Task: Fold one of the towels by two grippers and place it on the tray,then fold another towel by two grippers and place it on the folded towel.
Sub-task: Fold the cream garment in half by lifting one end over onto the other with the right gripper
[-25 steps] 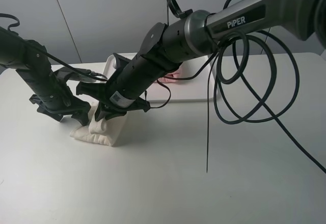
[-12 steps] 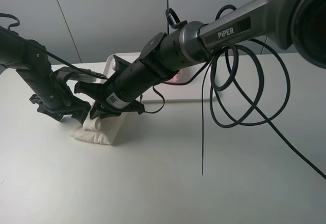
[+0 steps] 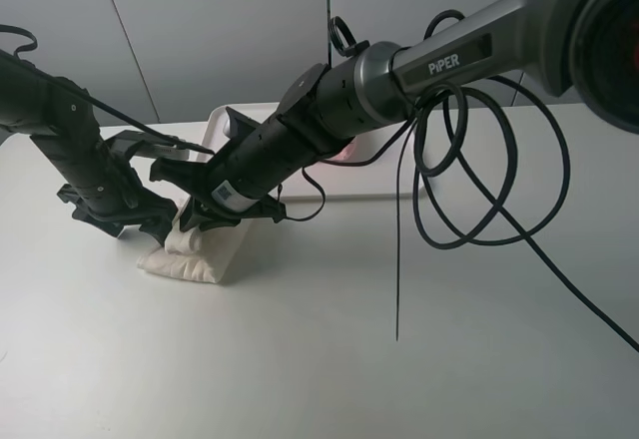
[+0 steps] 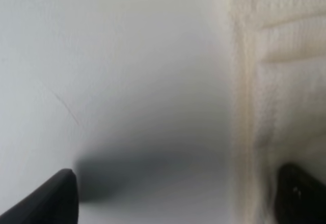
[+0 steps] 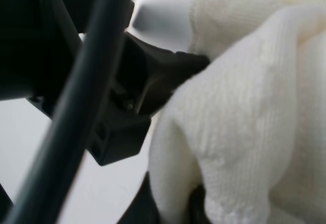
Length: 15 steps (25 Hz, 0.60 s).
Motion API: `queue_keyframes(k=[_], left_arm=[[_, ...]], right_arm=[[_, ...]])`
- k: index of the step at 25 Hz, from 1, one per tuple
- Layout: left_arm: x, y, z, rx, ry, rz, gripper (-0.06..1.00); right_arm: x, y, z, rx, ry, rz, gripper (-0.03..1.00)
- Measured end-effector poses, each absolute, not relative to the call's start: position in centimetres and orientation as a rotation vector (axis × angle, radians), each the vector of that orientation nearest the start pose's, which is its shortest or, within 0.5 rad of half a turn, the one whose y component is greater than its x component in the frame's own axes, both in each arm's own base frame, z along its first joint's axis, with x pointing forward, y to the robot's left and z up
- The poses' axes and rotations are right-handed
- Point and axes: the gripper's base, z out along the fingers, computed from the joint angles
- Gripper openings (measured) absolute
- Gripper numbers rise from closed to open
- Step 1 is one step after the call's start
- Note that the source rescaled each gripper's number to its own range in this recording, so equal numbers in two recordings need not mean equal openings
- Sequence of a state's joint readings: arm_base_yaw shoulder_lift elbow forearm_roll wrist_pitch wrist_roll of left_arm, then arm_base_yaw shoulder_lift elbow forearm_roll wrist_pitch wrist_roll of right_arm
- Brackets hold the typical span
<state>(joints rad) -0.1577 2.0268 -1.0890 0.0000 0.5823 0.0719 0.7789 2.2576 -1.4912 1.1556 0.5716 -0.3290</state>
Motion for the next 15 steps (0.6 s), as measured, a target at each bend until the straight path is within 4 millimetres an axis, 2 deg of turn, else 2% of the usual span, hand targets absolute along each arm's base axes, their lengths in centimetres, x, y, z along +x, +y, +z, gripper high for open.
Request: queue_keyframes(k=[4, 9, 15], left_arm=[[34.6, -5.5, 10.7, 0.355, 2.982, -0.008, 0.99], [34.0, -5.4, 14.8, 0.365, 2.905, -0.01, 0.99], [32.9, -5.2, 18.5, 0.375, 2.866, -0.01, 0.99]], right_arm=[[29.9, 35.9, 11.3, -0.265, 2.795, 1.18, 0.04], [29.9, 35.9, 11.3, -0.254, 2.795, 1.188, 0.04], [30.1, 36.0, 11.4, -0.223, 2.785, 1.194, 0.04]])
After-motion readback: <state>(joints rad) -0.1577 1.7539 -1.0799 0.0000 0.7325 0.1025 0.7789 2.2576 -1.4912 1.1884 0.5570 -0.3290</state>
